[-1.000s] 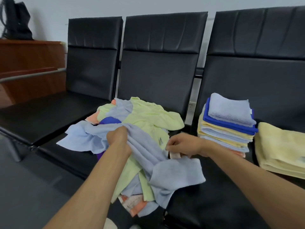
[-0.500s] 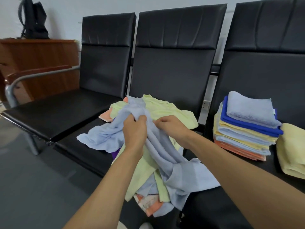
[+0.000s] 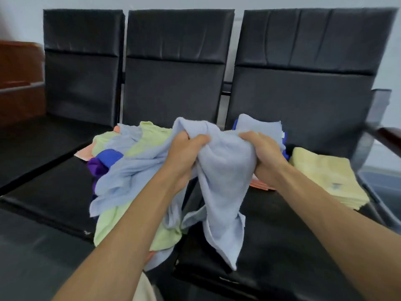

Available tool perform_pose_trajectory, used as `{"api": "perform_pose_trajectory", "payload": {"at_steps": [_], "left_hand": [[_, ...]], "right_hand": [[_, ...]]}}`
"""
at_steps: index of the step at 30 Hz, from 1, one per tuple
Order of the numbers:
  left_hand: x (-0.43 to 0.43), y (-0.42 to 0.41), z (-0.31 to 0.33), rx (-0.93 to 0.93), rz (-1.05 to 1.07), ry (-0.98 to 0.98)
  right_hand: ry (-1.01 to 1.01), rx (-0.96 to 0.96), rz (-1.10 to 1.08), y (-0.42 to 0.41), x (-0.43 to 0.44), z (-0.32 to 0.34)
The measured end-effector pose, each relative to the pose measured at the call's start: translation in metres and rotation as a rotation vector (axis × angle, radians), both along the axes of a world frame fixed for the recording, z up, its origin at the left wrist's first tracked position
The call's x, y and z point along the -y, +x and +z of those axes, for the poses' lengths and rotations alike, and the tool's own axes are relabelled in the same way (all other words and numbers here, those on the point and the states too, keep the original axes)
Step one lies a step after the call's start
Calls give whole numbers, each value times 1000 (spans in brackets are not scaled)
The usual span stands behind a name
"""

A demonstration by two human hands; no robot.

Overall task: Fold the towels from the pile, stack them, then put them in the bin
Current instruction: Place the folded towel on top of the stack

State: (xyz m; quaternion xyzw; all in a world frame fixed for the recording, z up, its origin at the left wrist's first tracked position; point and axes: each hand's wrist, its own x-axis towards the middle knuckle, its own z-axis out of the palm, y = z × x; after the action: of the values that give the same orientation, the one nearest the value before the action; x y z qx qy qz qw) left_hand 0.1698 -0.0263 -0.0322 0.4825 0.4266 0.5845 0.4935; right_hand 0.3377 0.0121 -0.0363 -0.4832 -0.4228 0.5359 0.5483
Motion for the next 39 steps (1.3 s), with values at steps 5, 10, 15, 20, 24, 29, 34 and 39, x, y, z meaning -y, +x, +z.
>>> {"api": "perform_pose_trajectory", "payload": {"at_steps": [5,10,15,20,24,29,34,39], "left_hand": [[-3,50,-9,35,-148,-61],[-4,77,-24,39,-209,-226],[-6,106,-39,38,-237,-386],[-15,118,-48,189,-336,-450],[-23,120,-59,128,-159,-539],[-36,104,-69,116,136,-477],[-43,84,-64,298,198,-433],[-44,75,-62,334,246,-439]], "right_hand": [[136,-75,-73,75,22,0],[145,-92,-93,131,47,-15],[63,-60,-204,168,56,-49],[-115,13,-238,185,50,-62],[-118,-12,-208,199,52,-60],[-83,-21,-399,211,56,-68],[-78,-17,-462,208,53,-75],[-111,-65,-445,196,48,-79]]}}
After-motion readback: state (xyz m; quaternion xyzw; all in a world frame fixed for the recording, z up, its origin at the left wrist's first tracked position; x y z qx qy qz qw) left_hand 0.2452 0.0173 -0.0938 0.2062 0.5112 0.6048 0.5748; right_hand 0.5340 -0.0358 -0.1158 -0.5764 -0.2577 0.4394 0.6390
